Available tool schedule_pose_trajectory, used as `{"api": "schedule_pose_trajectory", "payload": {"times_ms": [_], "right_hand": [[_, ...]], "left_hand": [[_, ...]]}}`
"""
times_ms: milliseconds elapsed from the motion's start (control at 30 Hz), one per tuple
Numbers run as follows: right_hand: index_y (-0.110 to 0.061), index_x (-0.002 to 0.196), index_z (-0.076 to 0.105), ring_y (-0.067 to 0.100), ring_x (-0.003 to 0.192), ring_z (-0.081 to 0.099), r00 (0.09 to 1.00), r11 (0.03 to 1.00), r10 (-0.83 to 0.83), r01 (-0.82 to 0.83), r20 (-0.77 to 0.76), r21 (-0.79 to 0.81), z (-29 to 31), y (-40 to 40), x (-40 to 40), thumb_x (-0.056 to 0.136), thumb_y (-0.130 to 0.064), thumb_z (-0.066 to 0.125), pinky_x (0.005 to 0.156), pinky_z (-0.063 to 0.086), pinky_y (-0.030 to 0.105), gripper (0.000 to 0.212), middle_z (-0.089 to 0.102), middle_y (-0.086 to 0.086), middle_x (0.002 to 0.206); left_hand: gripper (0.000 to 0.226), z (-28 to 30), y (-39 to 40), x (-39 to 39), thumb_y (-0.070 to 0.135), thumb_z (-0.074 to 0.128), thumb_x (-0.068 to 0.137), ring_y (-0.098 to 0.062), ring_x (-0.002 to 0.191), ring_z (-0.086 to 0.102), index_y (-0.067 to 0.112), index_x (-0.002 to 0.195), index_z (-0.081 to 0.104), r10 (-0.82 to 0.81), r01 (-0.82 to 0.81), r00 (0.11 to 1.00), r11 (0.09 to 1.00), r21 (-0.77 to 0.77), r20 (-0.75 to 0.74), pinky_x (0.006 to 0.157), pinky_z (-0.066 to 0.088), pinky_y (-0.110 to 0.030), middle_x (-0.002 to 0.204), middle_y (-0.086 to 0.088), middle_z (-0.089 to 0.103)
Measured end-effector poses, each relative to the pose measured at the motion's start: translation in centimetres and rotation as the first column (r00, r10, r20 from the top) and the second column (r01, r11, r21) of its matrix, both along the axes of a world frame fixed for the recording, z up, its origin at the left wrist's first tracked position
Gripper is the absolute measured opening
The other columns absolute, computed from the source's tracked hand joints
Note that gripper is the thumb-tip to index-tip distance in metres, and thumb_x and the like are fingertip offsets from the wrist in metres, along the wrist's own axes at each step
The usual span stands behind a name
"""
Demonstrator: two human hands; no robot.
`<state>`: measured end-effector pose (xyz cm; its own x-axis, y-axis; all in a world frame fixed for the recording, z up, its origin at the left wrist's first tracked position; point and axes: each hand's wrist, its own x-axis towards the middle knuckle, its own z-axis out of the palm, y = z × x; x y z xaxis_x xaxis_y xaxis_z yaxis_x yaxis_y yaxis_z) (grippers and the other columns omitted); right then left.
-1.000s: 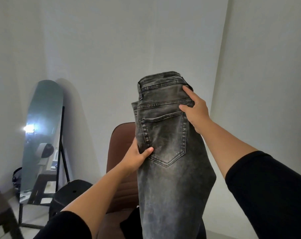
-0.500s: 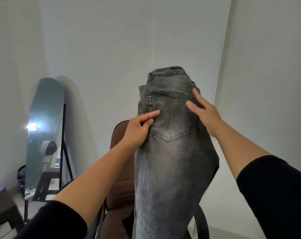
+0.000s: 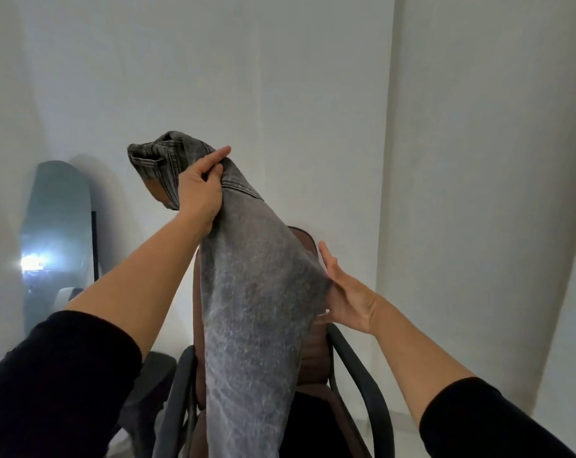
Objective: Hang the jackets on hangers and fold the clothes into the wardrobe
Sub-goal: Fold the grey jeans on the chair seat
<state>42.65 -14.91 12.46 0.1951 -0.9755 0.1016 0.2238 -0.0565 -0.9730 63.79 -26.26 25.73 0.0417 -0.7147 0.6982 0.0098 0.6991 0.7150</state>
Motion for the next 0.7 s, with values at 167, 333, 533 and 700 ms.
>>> {"api": "schedule_pose_trajectory", "payload": {"times_ms": [167,333,533,700], "right_hand": [[-0.062,0.136,0.019,0.029,0.118,0.054,0.998,0.999,0.025,-0.024,-0.052,0.024,0.5,0.3,0.5,0.048,-0.055,0.086,0.086,0.053,0.043,0.111,0.043,0.003,0.142],[-0.044,0.138,0.037,0.016,0.125,0.048,0.994,0.996,-0.068,0.063,-0.080,-0.064,0.8,0.3,2.2,0.083,-0.004,0.067,0.109,0.037,0.042,0.074,0.050,-0.009,0.135],[-0.022,0.131,0.054,0.004,0.096,0.063,0.976,0.953,-0.204,0.215,0.073,-0.214,3.6,-0.5,4.7,0.090,0.006,0.049,0.079,0.052,0.018,0.050,0.066,-0.010,0.108],[-0.025,0.117,0.063,0.007,0.088,0.061,0.901,0.864,-0.386,0.429,0.200,-0.265,6.1,-1.4,6.2,0.092,0.006,0.046,0.081,0.052,0.018,0.044,0.065,-0.006,0.098]], "left_hand": [[0.037,-1.7,-1.7,1.5,0.020,0.044,0.093,-0.022,0.119,0.054,0.049,0.101,0.067,0.236,-0.237,0.971,0.965,0.115,0.026,0.106,0.041,-0.031,0.127,0.001,0.059],[0.032,-2.5,-1.3,1.8,0.013,0.043,0.097,-0.001,0.083,0.055,0.031,0.115,0.064,0.202,-0.199,0.979,0.962,0.187,0.003,0.071,0.043,-0.002,0.112,0.007,0.057],[0.040,-4.3,-0.9,3.3,0.032,0.053,0.094,-0.017,0.113,0.047,0.040,0.132,0.045,-0.168,0.113,0.978,0.925,0.363,0.122,0.097,0.040,-0.030,0.127,0.001,0.045],[0.042,-7.3,-0.5,3.7,0.057,0.048,0.087,-0.010,0.111,0.056,0.037,0.123,0.059,-0.294,0.277,0.954,0.778,0.564,-0.062,0.101,0.040,-0.037,0.127,0.010,0.057]]}}
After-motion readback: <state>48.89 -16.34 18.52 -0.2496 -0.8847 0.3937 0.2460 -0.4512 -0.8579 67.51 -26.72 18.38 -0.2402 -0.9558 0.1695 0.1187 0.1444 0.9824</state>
